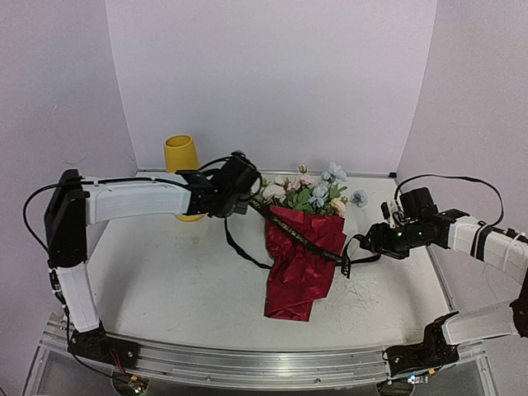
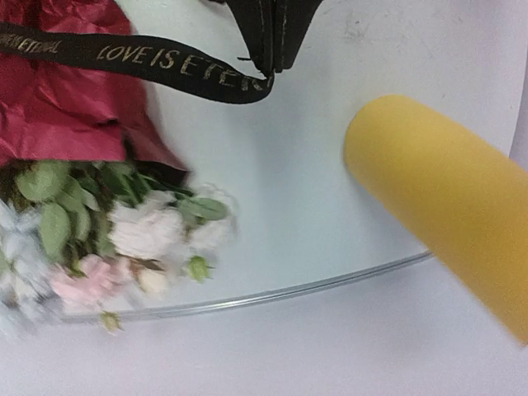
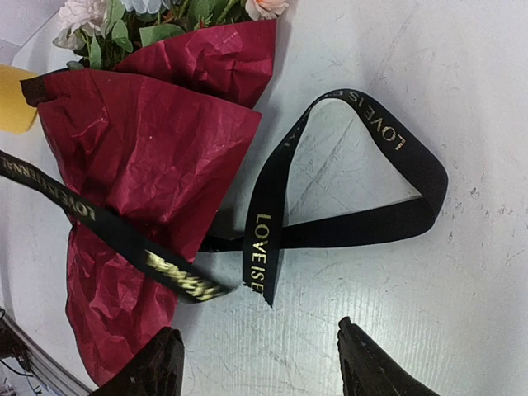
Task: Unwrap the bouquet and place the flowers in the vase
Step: Untie the ribbon from the wrapping paper.
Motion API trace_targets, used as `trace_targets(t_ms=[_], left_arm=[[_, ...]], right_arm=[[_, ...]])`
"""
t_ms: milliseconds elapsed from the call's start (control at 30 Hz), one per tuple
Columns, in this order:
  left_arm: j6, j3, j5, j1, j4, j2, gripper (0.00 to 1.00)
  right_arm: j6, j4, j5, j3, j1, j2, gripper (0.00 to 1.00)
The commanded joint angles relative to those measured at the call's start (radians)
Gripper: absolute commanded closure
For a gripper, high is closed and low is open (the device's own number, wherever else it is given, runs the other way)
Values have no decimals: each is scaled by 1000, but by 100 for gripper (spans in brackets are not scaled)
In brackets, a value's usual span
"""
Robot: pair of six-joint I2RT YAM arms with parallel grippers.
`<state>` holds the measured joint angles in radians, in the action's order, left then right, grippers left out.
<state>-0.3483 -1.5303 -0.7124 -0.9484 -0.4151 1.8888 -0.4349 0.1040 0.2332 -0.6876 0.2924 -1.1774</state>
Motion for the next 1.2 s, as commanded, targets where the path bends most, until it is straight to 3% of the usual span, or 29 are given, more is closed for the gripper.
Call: trace_targets(t_ms=[0,300,400,467,567,700,867,1167], left_arm=[[-311,165,42,92,3,-171,100],[-577,364,-7,167,-19,-325,99],[-644,388,-47,175,-38,-352,93],[-664,398,-56,179,-45,-364,82],[-631,374,-31,181,-45,-349,57],[-484,271,98,181,-43,-265,35],[-325,164,283,182,-48,-164,29],[-301,190,307,182,-47,-190,27]], right_arm=[[-8,13,30,-15,2,0,35],[-23,1,66,-9,2,-32,35],[-26,-4,81,-12,2,-42,36],[-30,-13,98,-15,3,-55,36],[-35,-30,146,-17,2,-92,36],[-53,-80,257,-10,2,-176,39],[-98,-157,360,-2,3,-262,41],[-156,-212,391,-81,3,-404,45]])
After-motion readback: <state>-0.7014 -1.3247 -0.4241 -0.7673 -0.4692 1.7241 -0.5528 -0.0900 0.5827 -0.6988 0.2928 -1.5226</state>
